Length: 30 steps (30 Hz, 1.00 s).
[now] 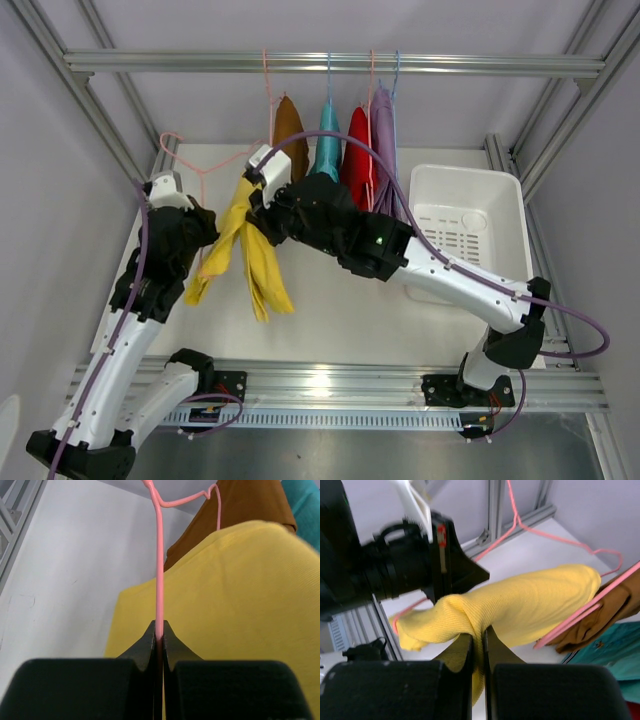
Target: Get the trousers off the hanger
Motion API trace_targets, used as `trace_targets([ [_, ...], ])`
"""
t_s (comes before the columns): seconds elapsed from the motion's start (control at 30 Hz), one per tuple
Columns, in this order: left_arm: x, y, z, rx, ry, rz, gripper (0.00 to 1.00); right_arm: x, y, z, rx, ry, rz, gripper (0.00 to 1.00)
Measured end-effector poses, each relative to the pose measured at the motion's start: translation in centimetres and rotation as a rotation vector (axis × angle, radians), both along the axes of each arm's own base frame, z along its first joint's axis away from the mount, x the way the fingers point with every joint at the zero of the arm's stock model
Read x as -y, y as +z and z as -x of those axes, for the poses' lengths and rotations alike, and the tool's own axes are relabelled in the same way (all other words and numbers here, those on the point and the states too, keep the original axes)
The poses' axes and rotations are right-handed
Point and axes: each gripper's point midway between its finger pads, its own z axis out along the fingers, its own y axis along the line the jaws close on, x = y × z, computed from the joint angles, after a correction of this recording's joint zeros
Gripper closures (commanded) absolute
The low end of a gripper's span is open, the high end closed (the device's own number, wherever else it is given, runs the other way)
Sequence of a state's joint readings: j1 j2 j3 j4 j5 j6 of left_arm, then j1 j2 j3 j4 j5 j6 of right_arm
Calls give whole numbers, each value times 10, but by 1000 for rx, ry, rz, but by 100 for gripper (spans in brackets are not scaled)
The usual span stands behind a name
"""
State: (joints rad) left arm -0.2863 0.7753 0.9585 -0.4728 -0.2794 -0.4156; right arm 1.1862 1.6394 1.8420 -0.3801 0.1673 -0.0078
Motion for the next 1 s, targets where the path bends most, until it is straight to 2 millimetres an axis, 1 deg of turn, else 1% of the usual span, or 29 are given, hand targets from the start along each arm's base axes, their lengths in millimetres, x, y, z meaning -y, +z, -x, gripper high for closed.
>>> trace_targets([
  [0.07,1,-2,-1,-7,-6,-9,100,-1,18,-4,23,-13,-22,100],
  [0.13,4,-3,-1,-12,-16,-11,100,-5,30,-8,36,-18,-44,100],
  [0.23,10,-6,-2,-19,-36,-21,100,-8,42,-15,49,-33,-57,100],
  [0.3,11,-7,-2,-23,-41,-25,100,-8,46,-19,54,-44,-55,100],
  [0.4,12,-9,-3,-30,-46,-33,100,-7,46,-22,59,-52,-42,100],
  [0.6,15,-12,-7,-49,-52,-41,100,3,44,-27,81,-91,-4,100],
  [0.7,16,-14,-7,-57,-55,-45,100,17,48,-26,96,-115,7,100],
  [0.77,17,-15,-7,-60,-61,-50,99,32,57,-24,109,-132,-1,100],
  [0.83,19,-17,-8,-65,-66,-53,100,47,72,-21,129,-149,-22,100],
  [1.0,25,-25,-11,-92,-82,-67,99,92,117,-13,184,-198,-107,100],
])
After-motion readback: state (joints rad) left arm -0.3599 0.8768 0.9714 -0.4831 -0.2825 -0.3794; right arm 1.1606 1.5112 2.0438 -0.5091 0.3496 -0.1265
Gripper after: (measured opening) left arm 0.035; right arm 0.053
